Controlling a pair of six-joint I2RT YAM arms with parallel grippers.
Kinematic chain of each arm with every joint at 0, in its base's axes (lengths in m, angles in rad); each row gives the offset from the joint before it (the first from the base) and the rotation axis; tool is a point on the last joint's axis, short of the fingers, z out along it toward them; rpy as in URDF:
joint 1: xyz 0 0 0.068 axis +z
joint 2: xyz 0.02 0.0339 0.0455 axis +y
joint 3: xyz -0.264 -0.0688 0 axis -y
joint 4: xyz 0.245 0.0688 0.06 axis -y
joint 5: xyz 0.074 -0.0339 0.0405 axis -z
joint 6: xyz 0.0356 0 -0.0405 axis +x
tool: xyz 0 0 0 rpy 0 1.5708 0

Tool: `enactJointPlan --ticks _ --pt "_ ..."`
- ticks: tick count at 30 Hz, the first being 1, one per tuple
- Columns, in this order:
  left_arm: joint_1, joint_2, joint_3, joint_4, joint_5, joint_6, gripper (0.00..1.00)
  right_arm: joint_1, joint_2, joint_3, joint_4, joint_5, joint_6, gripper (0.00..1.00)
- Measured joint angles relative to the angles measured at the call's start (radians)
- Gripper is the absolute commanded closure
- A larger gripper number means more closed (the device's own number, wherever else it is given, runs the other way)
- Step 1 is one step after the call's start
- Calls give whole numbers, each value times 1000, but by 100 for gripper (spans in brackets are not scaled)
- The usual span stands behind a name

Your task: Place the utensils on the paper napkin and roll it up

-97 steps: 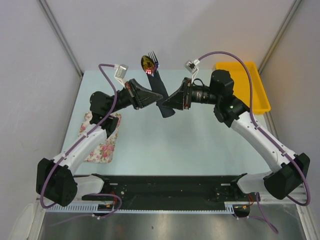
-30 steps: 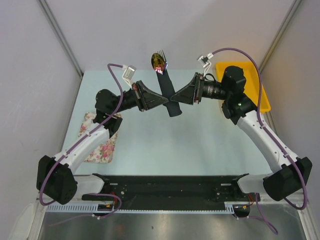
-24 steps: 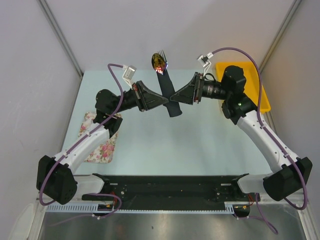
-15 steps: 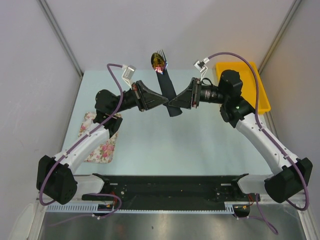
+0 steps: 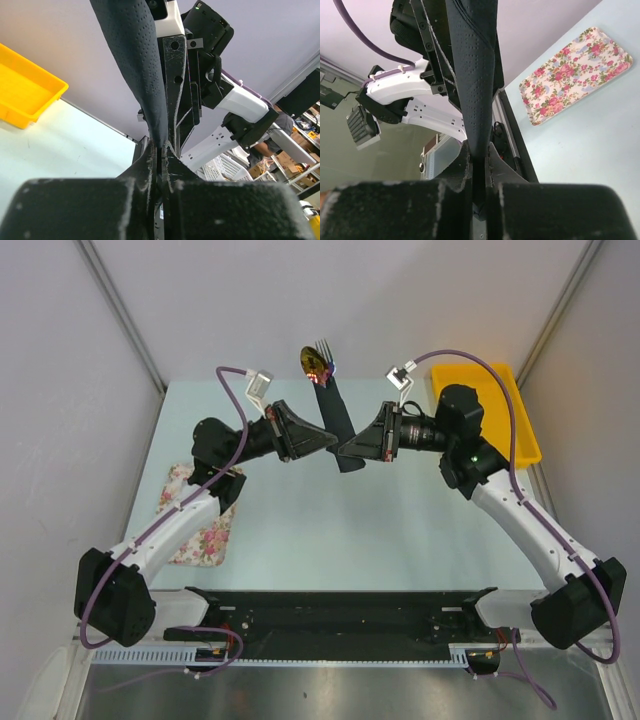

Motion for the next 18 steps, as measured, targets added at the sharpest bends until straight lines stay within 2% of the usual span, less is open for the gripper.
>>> enactJointPlan --ticks 1,2,5,7,12,18 --pt "0 0 1 -5 0 3 74 -4 0 0 -2 0 0 100" --pt "0 0 7 -22 0 9 65 -6 0 0 -4 0 0 100" --pt "-2 2 33 -81 1 53 41 -34 0 0 -29 -3 -8 100" --pt "-2 1 47 -117 1 83 33 -68 2 0 -56 -6 -19 100" --pt "-2 -7 53 -232 1 166 31 -214 37 33 -159 -37 -87 100" --pt "-2 -27 50 -308 5 228 23 -479 138 92 -393 -100 -312 100"
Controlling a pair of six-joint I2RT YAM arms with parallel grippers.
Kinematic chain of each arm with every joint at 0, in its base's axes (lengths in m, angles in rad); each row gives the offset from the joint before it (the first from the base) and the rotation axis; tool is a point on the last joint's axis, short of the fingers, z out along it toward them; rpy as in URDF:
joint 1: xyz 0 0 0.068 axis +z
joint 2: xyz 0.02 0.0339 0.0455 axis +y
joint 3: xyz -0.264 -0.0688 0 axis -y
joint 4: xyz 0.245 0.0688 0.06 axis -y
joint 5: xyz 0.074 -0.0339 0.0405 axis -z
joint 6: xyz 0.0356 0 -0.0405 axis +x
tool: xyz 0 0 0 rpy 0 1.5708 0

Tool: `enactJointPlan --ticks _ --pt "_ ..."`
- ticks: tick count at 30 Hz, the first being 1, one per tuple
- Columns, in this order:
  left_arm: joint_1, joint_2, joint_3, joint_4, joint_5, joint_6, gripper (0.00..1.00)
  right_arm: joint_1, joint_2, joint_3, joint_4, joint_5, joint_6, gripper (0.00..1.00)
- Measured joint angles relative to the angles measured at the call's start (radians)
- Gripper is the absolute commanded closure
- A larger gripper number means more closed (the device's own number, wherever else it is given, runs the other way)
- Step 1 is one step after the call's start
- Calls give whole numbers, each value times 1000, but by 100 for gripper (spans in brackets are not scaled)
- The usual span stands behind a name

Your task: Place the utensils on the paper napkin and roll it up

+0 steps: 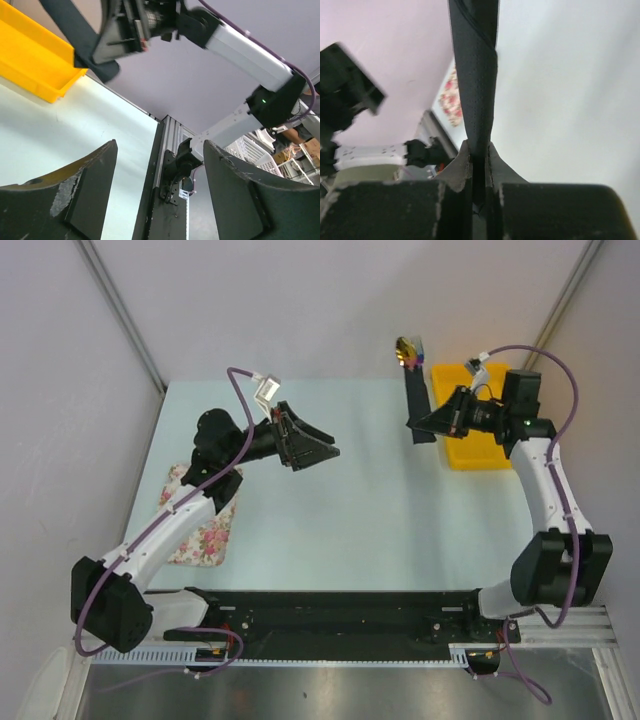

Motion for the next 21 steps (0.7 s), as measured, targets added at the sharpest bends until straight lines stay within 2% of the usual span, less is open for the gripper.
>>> enactJointPlan --ticks 1,8,13,17,21 --pt "-1 -5 0 -11 4 9 16 -46 31 13 -45 -3 -51 100" --pt "-35 -13 0 -105 33 101 6 -315 356 187 -389 0 -404 100" --pt "-57 -13 0 -182 53 163 4 -394 574 338 -564 16 -583 100" --pt "-59 -13 -1 -216 66 193 6 -414 700 457 -629 43 -651 100" --pt "-59 -13 -5 -236 76 210 7 -415 838 644 -719 56 -709 100"
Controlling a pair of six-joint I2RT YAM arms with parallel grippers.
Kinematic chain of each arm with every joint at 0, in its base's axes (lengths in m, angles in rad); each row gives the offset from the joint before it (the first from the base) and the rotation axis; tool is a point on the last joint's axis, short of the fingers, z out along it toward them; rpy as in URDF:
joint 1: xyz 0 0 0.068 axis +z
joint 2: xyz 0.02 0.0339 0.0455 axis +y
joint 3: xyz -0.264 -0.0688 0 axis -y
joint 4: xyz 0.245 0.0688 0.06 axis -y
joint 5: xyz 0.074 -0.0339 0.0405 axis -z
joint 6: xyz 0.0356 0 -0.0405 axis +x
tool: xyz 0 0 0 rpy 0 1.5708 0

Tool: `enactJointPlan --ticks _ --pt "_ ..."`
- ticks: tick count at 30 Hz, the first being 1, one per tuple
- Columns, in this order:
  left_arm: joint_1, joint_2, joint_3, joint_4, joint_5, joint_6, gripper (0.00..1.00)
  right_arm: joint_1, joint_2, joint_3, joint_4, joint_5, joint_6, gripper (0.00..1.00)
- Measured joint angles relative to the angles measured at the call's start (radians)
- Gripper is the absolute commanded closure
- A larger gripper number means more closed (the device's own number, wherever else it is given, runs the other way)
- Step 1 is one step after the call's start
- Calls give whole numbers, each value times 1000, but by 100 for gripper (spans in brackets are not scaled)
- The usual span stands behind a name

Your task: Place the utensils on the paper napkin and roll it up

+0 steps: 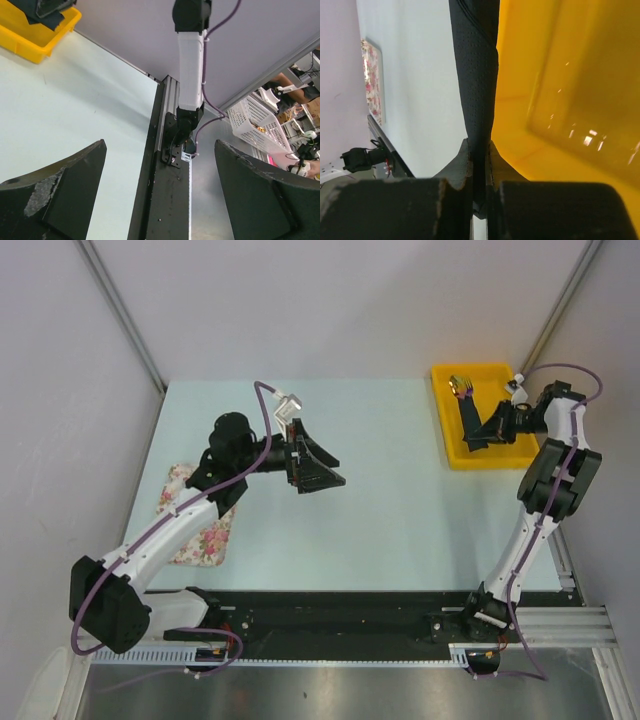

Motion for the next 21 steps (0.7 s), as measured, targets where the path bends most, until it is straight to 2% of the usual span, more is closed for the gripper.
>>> enactJointPlan --ticks 5,11,21 --pt "-1 0 -23 -19 2 7 6 0 138 144 -62 2 -33 100" --pt "-3 0 -31 -42 3 11 6 6 205 164 -62 14 -4 100" --pt "-4 0 -52 -43 3 16 7 37 262 201 51 26 117 100"
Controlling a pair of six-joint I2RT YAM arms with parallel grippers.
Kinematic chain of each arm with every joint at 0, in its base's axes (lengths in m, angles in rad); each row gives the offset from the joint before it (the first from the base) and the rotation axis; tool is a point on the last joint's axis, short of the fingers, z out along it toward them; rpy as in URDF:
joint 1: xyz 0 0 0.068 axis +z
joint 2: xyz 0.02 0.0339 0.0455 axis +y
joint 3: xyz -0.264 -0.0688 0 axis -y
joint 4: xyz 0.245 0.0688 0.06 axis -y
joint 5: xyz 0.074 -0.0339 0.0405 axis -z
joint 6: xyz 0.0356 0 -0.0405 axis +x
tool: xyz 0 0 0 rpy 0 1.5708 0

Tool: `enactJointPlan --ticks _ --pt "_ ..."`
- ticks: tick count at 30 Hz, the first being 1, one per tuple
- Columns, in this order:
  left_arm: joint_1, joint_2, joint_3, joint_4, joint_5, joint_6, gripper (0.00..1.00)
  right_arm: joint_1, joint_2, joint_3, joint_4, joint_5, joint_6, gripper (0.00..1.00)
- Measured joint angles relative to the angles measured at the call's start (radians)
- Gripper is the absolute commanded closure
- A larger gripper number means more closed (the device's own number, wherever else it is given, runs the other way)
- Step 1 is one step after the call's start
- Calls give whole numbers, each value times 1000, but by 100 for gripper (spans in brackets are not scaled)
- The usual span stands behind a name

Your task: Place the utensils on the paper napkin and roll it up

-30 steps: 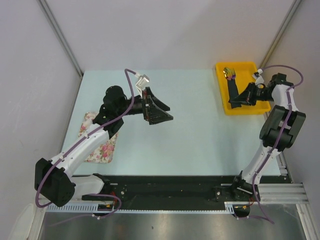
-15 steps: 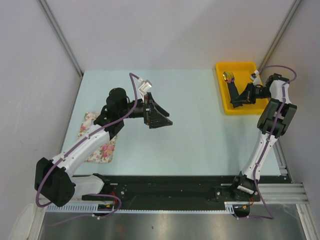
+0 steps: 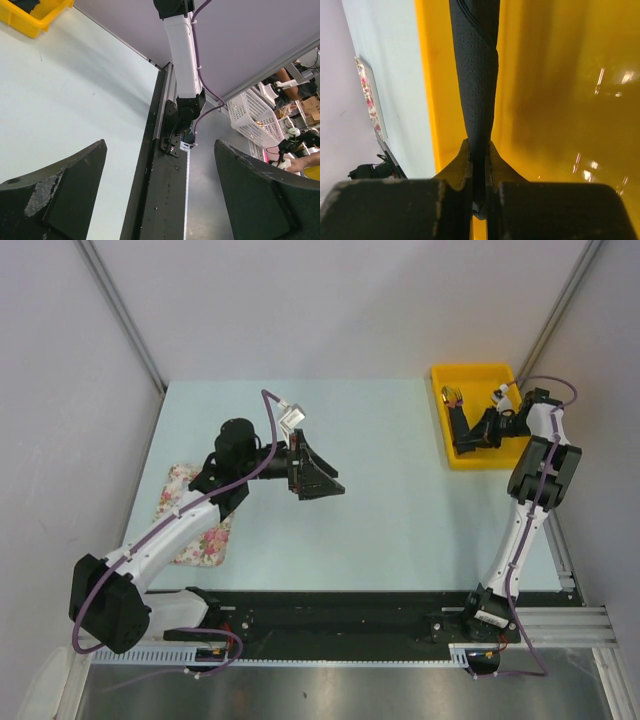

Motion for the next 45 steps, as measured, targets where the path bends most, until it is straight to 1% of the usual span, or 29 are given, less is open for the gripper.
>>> enactJointPlan --ticks 6,13,16,17,18,19,22,28,33,37,42,45 --pt "0 0 -11 0 3 0 7 12 48 7 66 13 60 100" --pt "0 2 -12 0 4 -1 7 23 74 13 95 54 104 100" --pt "0 3 -12 0 4 -2 7 24 74 16 100 71 120 94" --pt "0 3 -12 0 4 -2 7 24 74 16 102 74 124 84" --pt "0 3 -12 0 5 -2 7 26 74 16 102 77 128 80" --pt "0 4 -12 0 4 -2 7 26 74 17 103 78 133 74" --pt "0 8 -12 0 4 -2 7 26 74 21 107 84 150 67" --pt "0 22 -12 1 4 -6 7 37 68 27 118 107 164 66" --pt "0 25 -12 2 4 -11 7 50 55 27 127 146 167 62" --pt "0 28 -12 2 4 -11 7 63 38 26 143 199 167 54" --pt "0 30 -12 4 5 -14 7 74 14 19 172 278 156 53" --pt "0 31 -12 8 5 -18 7 76 6 13 183 302 156 50"
